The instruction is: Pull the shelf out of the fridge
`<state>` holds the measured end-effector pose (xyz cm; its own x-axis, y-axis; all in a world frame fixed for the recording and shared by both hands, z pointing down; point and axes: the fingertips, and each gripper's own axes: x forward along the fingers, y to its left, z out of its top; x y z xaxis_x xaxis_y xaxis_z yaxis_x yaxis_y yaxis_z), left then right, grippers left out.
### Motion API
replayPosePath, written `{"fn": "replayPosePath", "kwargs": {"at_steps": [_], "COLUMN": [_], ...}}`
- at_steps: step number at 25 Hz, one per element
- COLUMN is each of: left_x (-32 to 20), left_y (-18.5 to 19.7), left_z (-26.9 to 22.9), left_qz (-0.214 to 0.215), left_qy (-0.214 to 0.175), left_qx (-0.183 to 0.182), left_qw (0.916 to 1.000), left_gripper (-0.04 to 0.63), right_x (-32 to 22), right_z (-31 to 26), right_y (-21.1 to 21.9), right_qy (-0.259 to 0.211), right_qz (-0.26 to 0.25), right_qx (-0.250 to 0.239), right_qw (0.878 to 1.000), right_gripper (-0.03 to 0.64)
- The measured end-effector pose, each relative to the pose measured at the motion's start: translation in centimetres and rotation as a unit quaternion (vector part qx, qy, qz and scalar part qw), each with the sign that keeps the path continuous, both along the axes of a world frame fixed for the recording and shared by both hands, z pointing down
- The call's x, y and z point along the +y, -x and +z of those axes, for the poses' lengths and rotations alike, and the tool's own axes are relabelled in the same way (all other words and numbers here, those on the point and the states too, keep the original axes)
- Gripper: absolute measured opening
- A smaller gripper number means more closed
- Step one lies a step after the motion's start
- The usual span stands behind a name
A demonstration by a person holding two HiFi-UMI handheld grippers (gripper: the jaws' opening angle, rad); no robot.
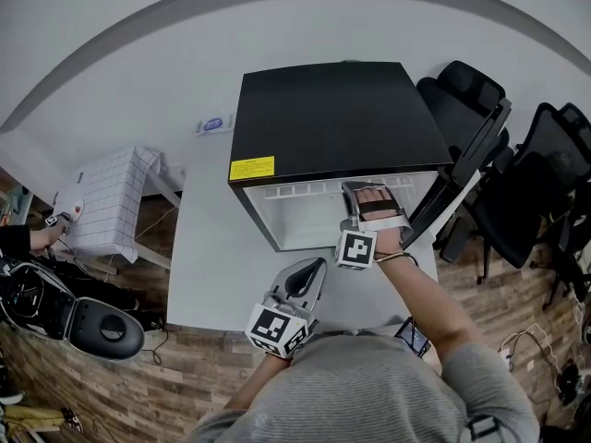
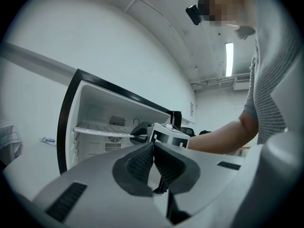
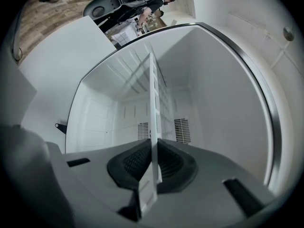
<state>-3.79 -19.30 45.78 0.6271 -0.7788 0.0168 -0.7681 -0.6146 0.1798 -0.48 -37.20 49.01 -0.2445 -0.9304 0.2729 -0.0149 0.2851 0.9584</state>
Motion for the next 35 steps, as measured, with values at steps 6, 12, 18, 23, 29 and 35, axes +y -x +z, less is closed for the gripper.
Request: {"fn": "replayPosePath", "kwargs": {"at_steps": [6, 12, 18, 23, 29, 35], "left_x": [0.0, 0.0, 0.0, 0.0, -0.3, -0.4], "left_y": [0.1, 0.0, 0.1, 0.2, 0.1, -0.1], "left_z": [0.0, 0.1, 0.2, 0.2, 0.2, 0.3], "left_qz": [-0.001, -0.001, -0.003, -0.005, -0.004, 0.000], "left_qy": [-0.001, 0.001, 0.002, 0.003, 0.002, 0.001], "left_qx": [0.000, 0.001, 0.002, 0.002, 0.002, 0.003], "left_qw": [1.0000, 1.0000, 1.0000, 1.0000, 1.0000, 1.0000], "left_gripper": [0.011, 0.011, 0.011, 0.011, 0.011, 0.011], "right_x": [0.6, 1.0, 2.0, 2.7, 4.2, 5.5], "right_z": [0.1, 0.1, 1.3, 0.7, 0.5, 0.3], "right_y": [-0.3, -0.4, -0.5, -0.5, -0.8, -0.9], "right_qy": [-0.004, 0.001, 0.030, 0.025, 0.037, 0.036], "right_qz": [0.002, 0.006, 0.005, 0.004, 0.006, 0.005], "right_qx": [0.008, 0.014, 0.006, 0.009, 0.013, 0.013], "right_qw": [1.000, 1.000, 1.000, 1.000, 0.999, 0.999], "right_gripper": [0.031, 0.031, 0.031, 0.031, 0.031, 0.031]}}
